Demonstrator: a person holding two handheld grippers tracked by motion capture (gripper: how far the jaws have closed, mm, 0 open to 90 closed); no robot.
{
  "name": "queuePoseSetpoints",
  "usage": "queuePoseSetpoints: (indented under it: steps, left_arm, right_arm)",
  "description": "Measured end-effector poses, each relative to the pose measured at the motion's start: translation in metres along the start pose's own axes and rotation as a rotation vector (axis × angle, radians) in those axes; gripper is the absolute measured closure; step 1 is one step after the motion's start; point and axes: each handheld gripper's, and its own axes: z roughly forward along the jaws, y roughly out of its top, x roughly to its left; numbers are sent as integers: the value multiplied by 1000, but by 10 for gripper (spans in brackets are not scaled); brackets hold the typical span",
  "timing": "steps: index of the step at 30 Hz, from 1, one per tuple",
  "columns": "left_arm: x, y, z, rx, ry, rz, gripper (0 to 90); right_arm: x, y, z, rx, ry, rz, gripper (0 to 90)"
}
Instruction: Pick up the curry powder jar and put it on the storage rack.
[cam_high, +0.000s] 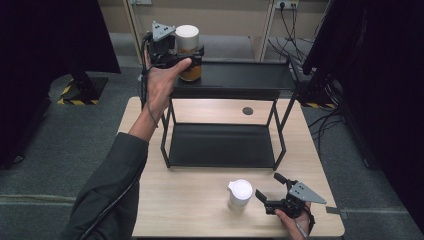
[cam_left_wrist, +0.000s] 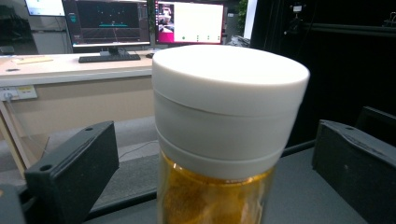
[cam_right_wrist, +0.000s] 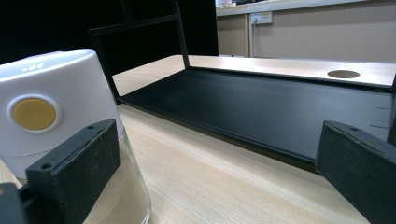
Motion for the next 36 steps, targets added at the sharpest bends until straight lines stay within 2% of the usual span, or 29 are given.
queuePoseSetpoints:
  steps: [9,12,18,31,36]
  left_arm:
    - [-5,-8,-16,-9,-12,1,0]
    - [-9,-17,-24,-24,-18,28,1]
    - [-9,-32,-34,-32,-57,12,0]
    - [-13,-57,-57,-62,-134,20,1]
    - [-13,-70,-64,-73,-167,7,1]
  right_arm:
    - [0,0,0,2,1,0,4]
    - [1,0,0,2,1,0,4]
    - [1,0,1,4,1,0,4]
    - [1,0,2,8,-1,-1,4]
    - [1,0,1,6,1,-3,4]
